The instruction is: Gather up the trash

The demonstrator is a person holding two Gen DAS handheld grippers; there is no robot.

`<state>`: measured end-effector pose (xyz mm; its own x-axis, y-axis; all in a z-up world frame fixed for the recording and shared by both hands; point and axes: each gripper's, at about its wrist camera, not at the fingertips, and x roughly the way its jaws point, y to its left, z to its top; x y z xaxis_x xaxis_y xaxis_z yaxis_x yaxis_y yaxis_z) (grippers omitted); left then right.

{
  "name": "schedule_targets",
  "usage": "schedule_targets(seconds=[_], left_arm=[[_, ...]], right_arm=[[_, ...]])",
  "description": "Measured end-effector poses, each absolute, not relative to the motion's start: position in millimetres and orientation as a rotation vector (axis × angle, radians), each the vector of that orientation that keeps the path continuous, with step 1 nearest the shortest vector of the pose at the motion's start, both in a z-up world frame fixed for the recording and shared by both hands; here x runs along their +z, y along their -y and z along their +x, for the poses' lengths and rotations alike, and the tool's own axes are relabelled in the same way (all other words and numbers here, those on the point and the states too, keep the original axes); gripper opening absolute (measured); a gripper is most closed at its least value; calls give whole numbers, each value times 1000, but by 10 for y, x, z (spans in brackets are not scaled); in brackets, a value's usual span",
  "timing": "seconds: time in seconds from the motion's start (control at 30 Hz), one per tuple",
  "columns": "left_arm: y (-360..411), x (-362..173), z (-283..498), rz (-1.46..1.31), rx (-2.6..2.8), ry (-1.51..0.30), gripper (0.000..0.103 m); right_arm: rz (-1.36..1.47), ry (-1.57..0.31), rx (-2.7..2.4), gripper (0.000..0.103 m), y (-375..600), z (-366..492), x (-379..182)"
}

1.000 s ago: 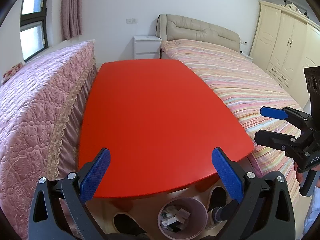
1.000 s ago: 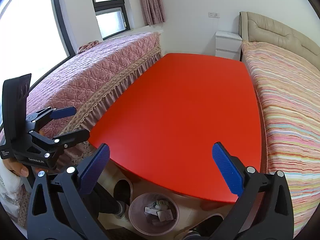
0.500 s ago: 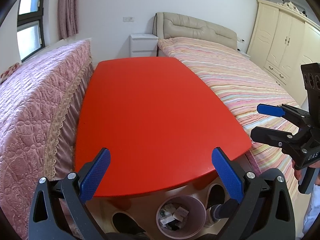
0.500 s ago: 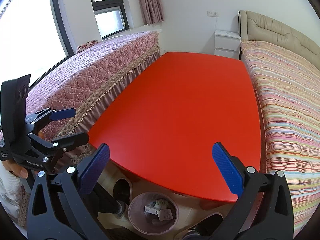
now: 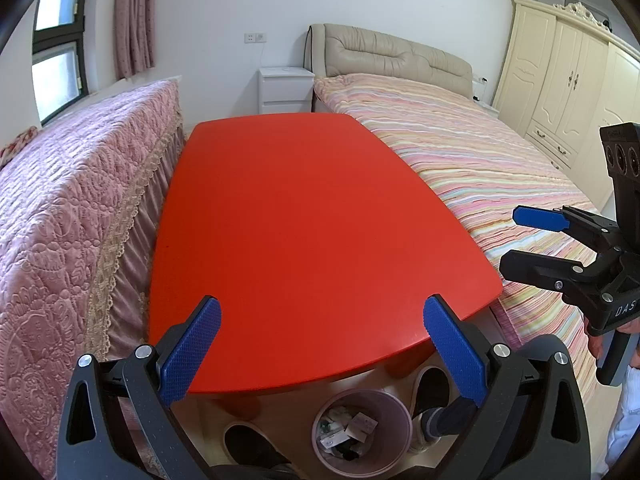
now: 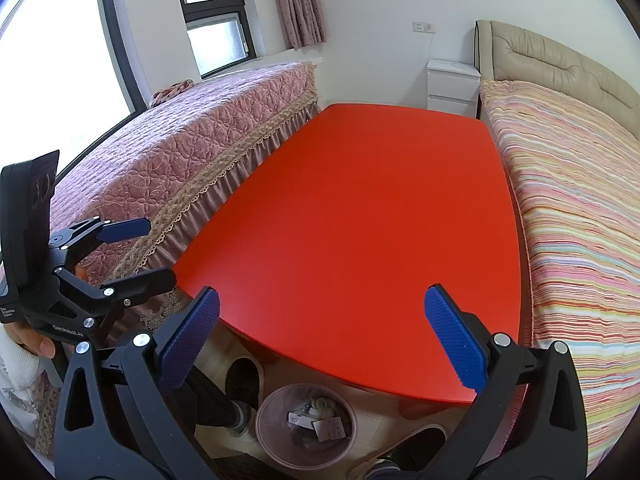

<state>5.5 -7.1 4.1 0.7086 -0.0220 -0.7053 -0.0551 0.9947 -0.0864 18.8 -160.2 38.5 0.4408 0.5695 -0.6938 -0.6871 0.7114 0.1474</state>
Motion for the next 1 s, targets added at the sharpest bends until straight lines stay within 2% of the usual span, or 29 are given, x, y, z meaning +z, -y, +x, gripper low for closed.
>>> schedule_targets(seconds=[1.0], left_arm=[[75,38,58,-104,16,-785,97]], right_arm=[[-167,-804,781,100,1624,215,332]])
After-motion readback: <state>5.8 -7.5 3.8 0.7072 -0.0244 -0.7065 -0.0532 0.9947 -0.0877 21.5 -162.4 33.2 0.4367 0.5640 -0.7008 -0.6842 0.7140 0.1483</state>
